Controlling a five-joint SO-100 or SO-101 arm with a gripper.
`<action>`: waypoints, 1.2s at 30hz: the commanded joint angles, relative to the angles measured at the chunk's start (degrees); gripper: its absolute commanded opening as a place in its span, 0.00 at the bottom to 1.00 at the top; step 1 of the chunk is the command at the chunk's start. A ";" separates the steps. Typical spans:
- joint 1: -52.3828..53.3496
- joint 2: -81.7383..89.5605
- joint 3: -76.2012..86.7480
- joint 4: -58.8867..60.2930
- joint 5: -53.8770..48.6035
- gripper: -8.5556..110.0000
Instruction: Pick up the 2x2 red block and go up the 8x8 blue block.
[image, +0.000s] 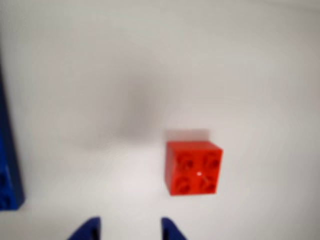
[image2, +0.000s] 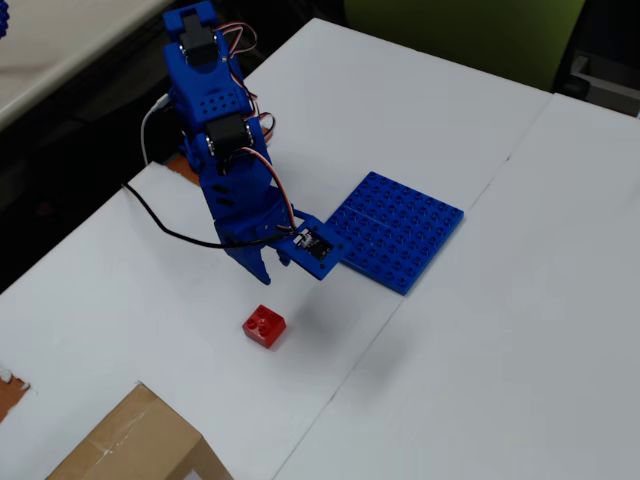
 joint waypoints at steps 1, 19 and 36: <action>1.14 -1.41 -5.98 -0.35 -2.02 0.22; 5.62 -14.33 -21.45 2.02 -7.21 0.26; 7.21 -20.92 -25.49 0.35 -9.14 0.30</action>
